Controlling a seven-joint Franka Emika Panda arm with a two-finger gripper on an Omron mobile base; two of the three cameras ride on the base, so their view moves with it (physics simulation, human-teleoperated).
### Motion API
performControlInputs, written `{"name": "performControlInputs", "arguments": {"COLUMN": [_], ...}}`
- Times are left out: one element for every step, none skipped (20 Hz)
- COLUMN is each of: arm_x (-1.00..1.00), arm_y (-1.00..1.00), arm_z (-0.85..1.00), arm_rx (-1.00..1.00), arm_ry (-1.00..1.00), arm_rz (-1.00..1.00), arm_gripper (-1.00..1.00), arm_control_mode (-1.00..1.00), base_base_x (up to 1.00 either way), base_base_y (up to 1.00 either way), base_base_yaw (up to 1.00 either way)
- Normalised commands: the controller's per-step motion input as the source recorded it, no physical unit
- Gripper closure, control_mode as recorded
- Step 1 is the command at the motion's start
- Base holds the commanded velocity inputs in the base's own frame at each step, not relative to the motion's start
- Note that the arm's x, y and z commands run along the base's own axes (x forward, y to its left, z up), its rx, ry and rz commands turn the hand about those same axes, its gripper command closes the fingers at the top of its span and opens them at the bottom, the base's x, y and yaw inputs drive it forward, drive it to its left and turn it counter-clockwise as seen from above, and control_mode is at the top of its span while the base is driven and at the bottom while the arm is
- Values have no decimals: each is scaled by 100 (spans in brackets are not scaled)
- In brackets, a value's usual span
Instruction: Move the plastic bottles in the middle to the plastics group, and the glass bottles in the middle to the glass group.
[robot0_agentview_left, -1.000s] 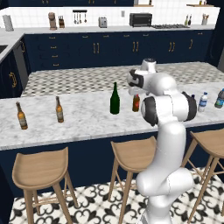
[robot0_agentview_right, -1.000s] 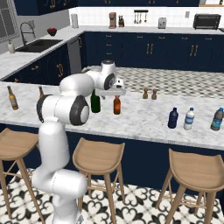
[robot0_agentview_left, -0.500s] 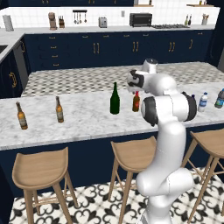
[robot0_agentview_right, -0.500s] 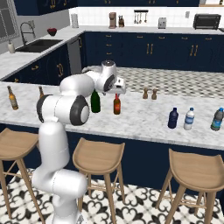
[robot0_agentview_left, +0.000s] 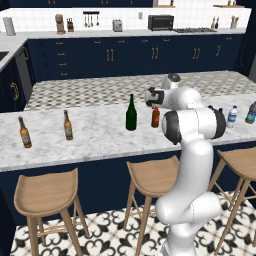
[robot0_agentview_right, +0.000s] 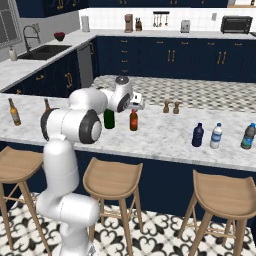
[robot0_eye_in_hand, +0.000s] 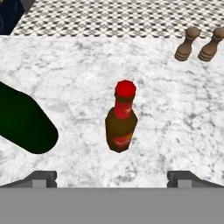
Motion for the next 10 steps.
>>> {"name": "performControlInputs", "arguments": {"arm_x": [34,34,29,28,26,27,24,17,19,18], "arm_y": [0,0,0,0,0,1,0,0,0,0], "arm_z": [0,0,0,0,0,0,-5,-9,-14,-21], "arm_rx": [-4,-4,-4,-3,-2,0,0,0,0,0], "arm_ry": [0,0,0,0,0,3,4,3,4,1], "arm_rz": [-3,-3,-3,-3,-3,-1,0,0,0,0], "arm_gripper": [-100,-100,-100,-100,-100,-100,-100,-100,-100,-100], "arm_control_mode": [-100,-100,-100,-100,-100,-100,-100,-100,-100,-100], "base_base_x": [0,0,0,0,0,0,0,0,0,0], "base_base_y": [0,0,0,0,0,0,0,0,0,0], "base_base_yaw": [0,0,0,0,0,0,0,0,0,0]}}
